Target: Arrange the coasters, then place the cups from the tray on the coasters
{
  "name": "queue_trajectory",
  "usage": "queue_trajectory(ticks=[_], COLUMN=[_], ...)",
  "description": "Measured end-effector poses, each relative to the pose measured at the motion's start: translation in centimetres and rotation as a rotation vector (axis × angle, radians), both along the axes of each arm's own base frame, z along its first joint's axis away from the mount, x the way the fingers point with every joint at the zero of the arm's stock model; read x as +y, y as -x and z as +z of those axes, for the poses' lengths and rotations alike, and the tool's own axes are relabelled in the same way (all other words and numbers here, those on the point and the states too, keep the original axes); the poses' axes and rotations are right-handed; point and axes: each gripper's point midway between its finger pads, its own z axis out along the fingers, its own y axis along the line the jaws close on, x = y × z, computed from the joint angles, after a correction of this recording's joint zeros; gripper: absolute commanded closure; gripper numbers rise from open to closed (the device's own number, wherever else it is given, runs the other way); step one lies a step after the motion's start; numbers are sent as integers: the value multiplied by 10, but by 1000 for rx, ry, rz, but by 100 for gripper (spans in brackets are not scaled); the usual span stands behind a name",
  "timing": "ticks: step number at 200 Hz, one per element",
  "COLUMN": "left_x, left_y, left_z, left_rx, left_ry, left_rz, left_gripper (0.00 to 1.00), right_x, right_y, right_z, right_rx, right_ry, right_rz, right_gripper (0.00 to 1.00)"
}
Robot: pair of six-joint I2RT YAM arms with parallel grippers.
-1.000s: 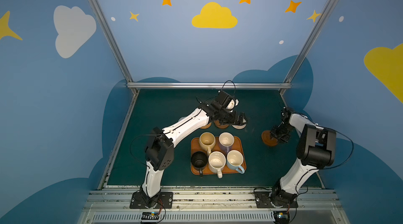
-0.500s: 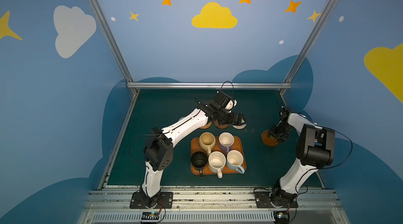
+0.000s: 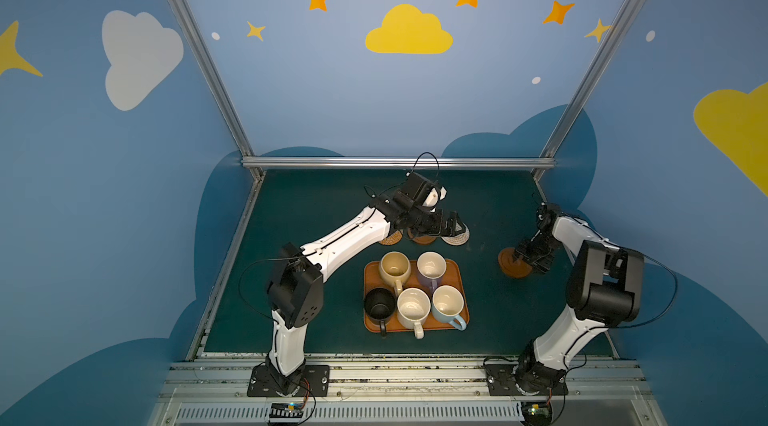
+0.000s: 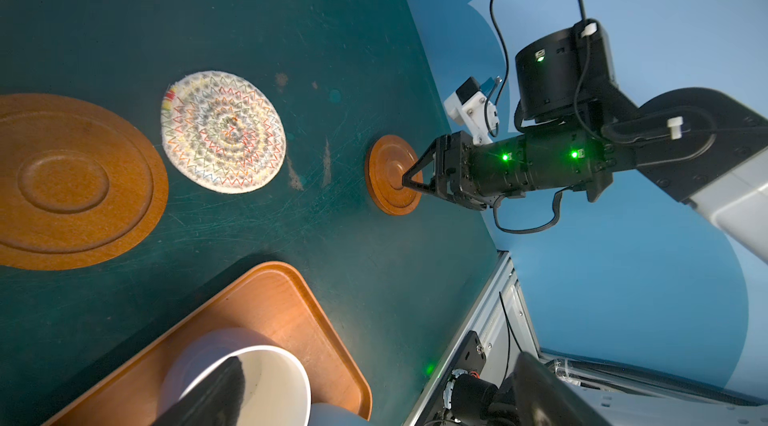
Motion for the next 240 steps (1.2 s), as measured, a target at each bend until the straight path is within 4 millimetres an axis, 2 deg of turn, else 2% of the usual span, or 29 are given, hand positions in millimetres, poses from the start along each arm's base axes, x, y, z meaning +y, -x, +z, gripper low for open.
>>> queue_trajectory(ticks=[36, 109, 164, 240], left_x=[0, 4, 7, 14], left_y=[-2, -4, -7, -14], left_z=[1, -3, -5, -6], left_rx=[-1, 6, 9, 12], left_ry=[9, 6, 7, 6], left_rz=[2, 11, 19, 38], left_gripper=[0, 0, 0, 0], right_x=[0, -3, -1, 8], right_y=[6, 2, -1, -38], right_z=[-12, -19, -18, -16], right_rx=[40, 22, 27, 23], right_ry=[-4, -4, -12, -32], right_rz=[-7, -32, -48, -44], right_gripper=[40, 41, 50, 54])
